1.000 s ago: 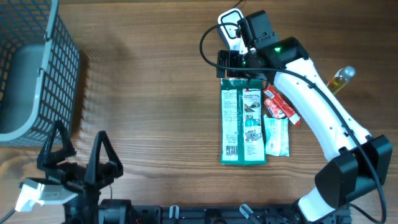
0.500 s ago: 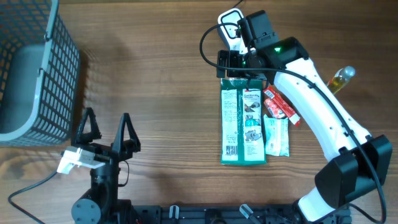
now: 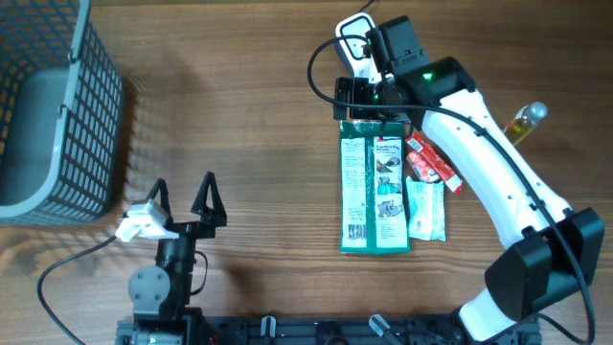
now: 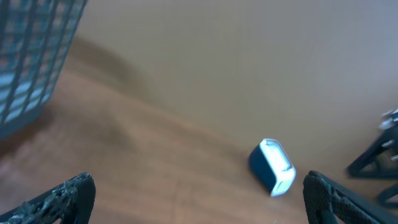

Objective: Scan the item barcode

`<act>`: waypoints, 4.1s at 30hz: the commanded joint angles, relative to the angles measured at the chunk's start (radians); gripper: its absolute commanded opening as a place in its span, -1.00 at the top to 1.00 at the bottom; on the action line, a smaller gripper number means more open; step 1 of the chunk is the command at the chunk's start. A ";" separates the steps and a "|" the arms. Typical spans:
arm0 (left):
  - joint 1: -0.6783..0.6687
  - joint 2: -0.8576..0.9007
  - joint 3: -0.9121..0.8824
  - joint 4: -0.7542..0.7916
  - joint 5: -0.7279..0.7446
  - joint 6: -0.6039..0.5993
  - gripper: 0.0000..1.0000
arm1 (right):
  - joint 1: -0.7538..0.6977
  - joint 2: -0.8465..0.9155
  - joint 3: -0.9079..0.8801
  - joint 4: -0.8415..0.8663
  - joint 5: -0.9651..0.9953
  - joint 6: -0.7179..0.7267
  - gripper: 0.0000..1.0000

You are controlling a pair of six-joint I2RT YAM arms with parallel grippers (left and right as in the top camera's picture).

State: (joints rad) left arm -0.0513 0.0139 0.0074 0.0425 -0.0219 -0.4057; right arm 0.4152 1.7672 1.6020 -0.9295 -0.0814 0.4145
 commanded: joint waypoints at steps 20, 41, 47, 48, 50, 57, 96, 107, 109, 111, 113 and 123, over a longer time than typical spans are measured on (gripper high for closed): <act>0.004 -0.010 -0.002 -0.107 -0.077 0.058 -1.00 | -0.001 0.009 0.019 0.002 0.013 -0.014 -0.99; 0.004 -0.008 -0.002 -0.107 -0.077 0.058 -1.00 | -0.001 0.009 0.019 0.002 0.013 -0.014 -1.00; 0.004 -0.008 -0.002 -0.107 -0.077 0.058 -1.00 | -0.001 0.009 0.019 0.002 0.013 -0.015 -0.99; 0.004 -0.008 -0.002 -0.107 -0.077 0.058 -1.00 | -0.001 0.009 0.019 0.002 0.013 -0.014 -0.99; 0.004 -0.008 -0.002 -0.107 -0.077 0.058 -1.00 | -0.001 0.009 0.019 0.002 0.013 -0.014 -0.99; 0.004 -0.008 -0.002 -0.107 -0.077 0.058 -1.00 | 0.000 0.017 0.019 0.002 0.013 -0.014 -1.00; 0.004 -0.008 -0.002 -0.107 -0.077 0.058 -1.00 | -0.106 -1.284 -0.612 0.470 0.050 -0.257 -1.00; 0.004 -0.008 -0.002 -0.107 -0.077 0.058 -1.00 | -0.237 -1.614 -1.160 1.172 -0.115 -0.281 -0.99; 0.004 -0.007 -0.002 -0.107 -0.077 0.058 -1.00 | -0.256 -1.650 -1.225 1.238 -0.115 -0.281 -0.99; 0.004 -0.007 -0.002 -0.107 -0.077 0.058 -1.00 | -0.272 -1.680 -1.284 1.297 -0.115 -0.281 -0.99; 0.004 -0.007 -0.002 -0.107 -0.077 0.058 -1.00 | -0.287 -1.720 -1.367 1.364 -0.114 -0.283 -0.99; 0.004 -0.007 -0.002 -0.107 -0.077 0.058 -1.00 | -0.312 -1.764 -1.598 1.384 -0.095 -0.284 -0.99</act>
State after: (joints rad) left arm -0.0513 0.0139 0.0063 -0.0605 -0.0818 -0.3668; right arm 0.1093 0.0219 0.0177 0.4702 -0.1825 0.1154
